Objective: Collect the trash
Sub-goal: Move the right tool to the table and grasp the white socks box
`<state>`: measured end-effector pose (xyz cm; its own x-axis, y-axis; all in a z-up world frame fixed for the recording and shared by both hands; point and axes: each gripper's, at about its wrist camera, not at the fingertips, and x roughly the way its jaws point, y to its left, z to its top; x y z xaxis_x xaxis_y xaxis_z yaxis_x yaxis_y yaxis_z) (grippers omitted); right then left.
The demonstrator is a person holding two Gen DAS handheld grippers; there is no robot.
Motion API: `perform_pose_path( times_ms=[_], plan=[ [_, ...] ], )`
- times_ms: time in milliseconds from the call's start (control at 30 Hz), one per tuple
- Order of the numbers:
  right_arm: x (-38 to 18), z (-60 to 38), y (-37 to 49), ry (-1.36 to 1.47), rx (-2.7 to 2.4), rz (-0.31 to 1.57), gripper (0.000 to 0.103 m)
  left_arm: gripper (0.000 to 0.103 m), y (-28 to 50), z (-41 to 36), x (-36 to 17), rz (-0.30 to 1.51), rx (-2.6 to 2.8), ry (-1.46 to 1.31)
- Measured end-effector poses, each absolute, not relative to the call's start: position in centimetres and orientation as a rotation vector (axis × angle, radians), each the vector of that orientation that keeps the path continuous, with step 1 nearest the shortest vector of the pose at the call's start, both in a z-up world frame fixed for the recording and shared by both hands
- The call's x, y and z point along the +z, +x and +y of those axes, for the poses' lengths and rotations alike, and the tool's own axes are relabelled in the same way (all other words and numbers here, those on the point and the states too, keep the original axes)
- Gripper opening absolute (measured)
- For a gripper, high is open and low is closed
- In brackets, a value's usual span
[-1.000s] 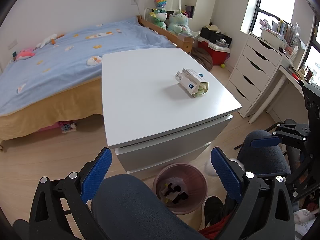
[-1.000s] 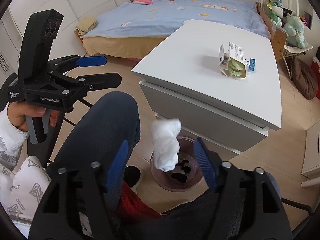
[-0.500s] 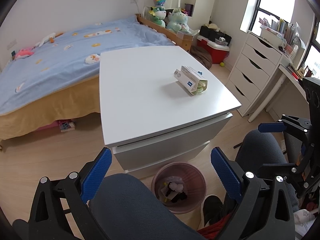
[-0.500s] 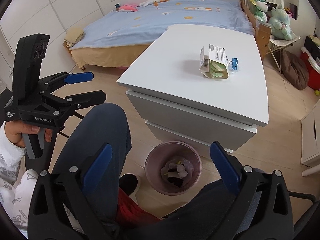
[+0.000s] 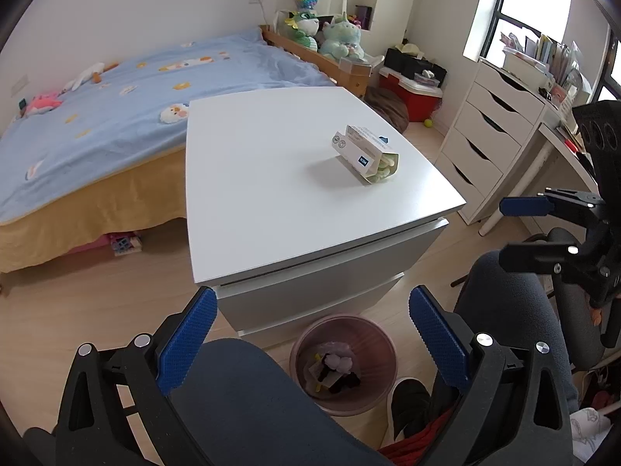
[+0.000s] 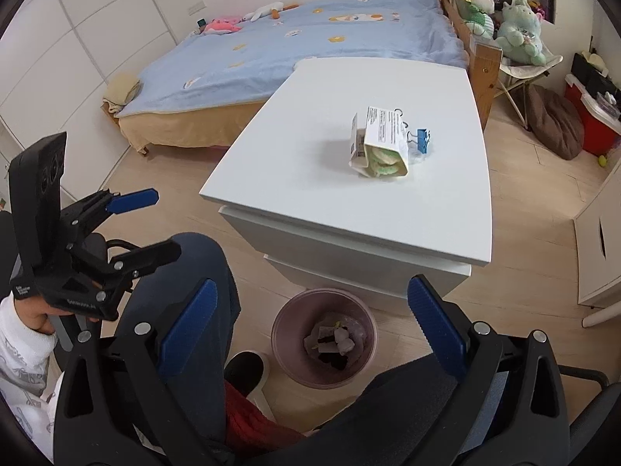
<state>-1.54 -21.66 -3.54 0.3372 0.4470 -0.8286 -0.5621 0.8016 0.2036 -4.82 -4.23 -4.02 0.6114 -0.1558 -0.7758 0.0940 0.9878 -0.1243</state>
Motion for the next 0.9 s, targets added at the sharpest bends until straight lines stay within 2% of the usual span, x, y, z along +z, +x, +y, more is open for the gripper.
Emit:
perform_pose_path(
  times_ms=[533, 900],
  plan=[
    [-2.2, -19.4, 7.6, -0.157, 0.578, 1.093, 0.098, 0.095, -3.8, -4.8, -3.3, 0.885, -0.167, -0.055],
    [-3.5, -15.8, 13.6, -0.236, 0.582, 1.227, 0.098, 0.095, -3.5, -4.9, -3.2, 0.872, -0.173, -0.064]
  ],
)
